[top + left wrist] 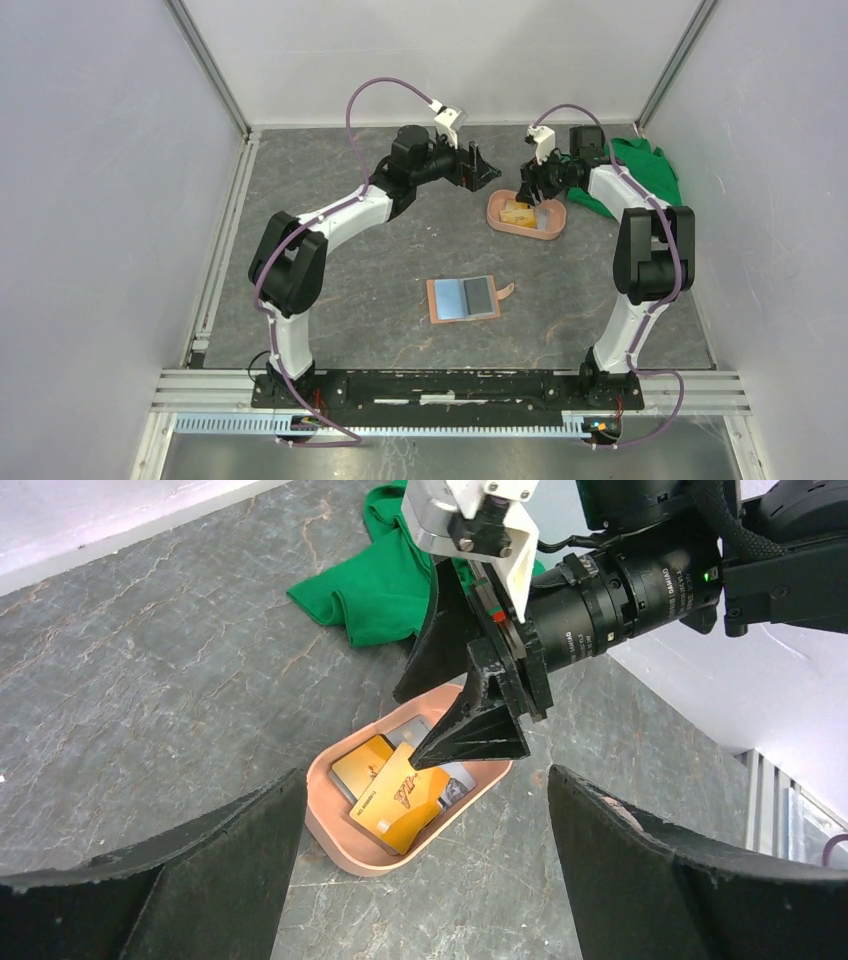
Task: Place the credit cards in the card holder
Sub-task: Pick up the credit card from the storage box.
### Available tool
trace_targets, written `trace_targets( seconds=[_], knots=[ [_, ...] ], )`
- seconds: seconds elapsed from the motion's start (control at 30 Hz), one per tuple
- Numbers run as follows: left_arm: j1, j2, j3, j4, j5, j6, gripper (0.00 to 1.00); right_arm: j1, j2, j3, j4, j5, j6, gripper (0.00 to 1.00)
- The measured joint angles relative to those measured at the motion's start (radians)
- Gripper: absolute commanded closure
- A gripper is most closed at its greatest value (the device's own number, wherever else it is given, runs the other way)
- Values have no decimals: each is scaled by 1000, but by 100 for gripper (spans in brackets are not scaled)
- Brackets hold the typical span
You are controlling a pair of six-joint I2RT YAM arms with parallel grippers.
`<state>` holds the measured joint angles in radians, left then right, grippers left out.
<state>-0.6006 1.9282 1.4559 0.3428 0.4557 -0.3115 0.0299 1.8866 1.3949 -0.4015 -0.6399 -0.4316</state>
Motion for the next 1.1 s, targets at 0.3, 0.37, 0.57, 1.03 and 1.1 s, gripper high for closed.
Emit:
trace_targets(
  seconds=[0.3,0.37,0.57,1.03,1.1],
  knots=[
    [-32,0,6,-58,-8,22,5,-6,5,-103,50,111,150,30],
    [-37,0,8,-66,-8,35,5,-7,5,-126,50,113,169,29],
    [-46,1,8,-77,-9,67,5,-7,5,-163,67,118,218,29],
    [-56,1,8,-86,-20,88,5,38,11,-169,88,216,227,31],
    [-58,1,8,-88,-28,91,5,50,15,-169,90,232,225,32]
  ],
)
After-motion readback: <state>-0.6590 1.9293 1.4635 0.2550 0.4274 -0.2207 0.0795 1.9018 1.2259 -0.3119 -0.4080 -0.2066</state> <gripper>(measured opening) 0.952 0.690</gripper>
